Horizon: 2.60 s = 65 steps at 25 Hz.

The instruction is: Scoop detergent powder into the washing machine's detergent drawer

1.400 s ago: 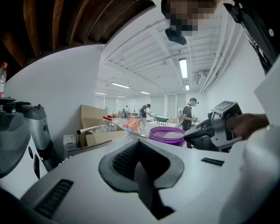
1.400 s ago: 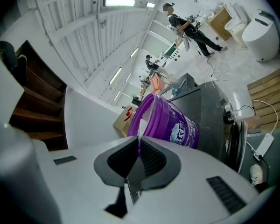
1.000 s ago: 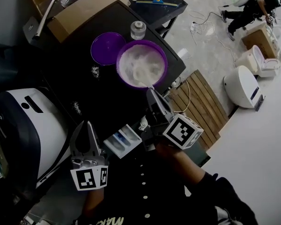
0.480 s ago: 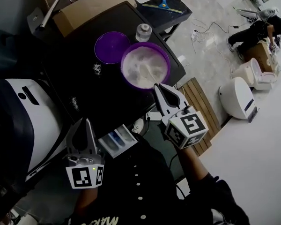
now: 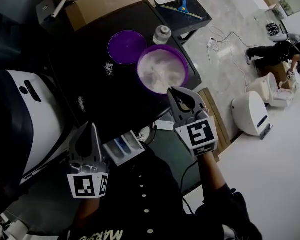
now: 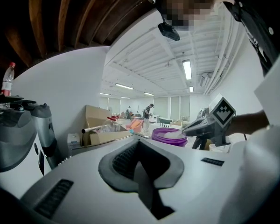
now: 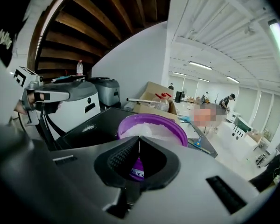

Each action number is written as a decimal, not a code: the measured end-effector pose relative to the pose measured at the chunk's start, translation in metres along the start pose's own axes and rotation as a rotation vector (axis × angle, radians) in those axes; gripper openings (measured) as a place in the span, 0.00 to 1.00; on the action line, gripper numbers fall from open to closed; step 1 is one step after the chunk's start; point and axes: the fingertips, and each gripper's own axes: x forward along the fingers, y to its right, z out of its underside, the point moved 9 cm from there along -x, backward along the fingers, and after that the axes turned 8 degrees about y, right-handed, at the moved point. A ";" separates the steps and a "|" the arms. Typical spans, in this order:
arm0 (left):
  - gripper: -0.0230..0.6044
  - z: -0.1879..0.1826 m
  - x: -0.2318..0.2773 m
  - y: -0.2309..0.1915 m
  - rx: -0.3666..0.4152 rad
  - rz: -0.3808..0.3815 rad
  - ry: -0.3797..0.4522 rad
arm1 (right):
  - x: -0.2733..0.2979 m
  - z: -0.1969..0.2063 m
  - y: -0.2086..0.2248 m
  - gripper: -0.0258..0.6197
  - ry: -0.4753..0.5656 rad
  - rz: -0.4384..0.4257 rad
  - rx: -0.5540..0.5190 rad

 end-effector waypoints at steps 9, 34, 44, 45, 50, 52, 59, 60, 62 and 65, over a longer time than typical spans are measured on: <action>0.06 0.001 -0.001 -0.004 -0.008 -0.006 0.003 | 0.010 -0.008 0.000 0.09 -0.059 -0.130 0.038; 0.06 -0.016 -0.013 -0.008 0.008 -0.028 0.059 | -0.003 0.018 0.022 0.09 0.115 -0.085 0.845; 0.06 -0.035 -0.031 -0.011 0.029 -0.039 0.126 | -0.030 0.015 0.021 0.09 0.359 -0.057 1.092; 0.06 -0.037 -0.033 -0.012 0.031 -0.040 0.133 | -0.032 0.013 0.020 0.09 0.370 -0.059 1.091; 0.06 -0.042 -0.042 -0.012 0.037 -0.044 0.155 | -0.040 0.004 0.015 0.09 0.400 -0.091 1.059; 0.06 -0.043 -0.045 -0.012 0.038 -0.044 0.160 | -0.046 0.000 0.012 0.09 0.411 -0.108 1.047; 0.06 -0.048 -0.056 -0.010 0.040 -0.035 0.182 | -0.070 -0.015 -0.016 0.09 0.412 -0.218 1.039; 0.06 -0.048 -0.058 -0.010 0.040 -0.033 0.184 | -0.073 -0.015 -0.022 0.09 0.408 -0.236 1.047; 0.06 -0.049 -0.060 -0.010 0.041 -0.031 0.187 | -0.080 -0.014 -0.033 0.09 0.393 -0.267 1.057; 0.06 -0.049 -0.063 -0.012 0.043 -0.029 0.191 | -0.089 -0.011 -0.050 0.09 0.368 -0.311 1.060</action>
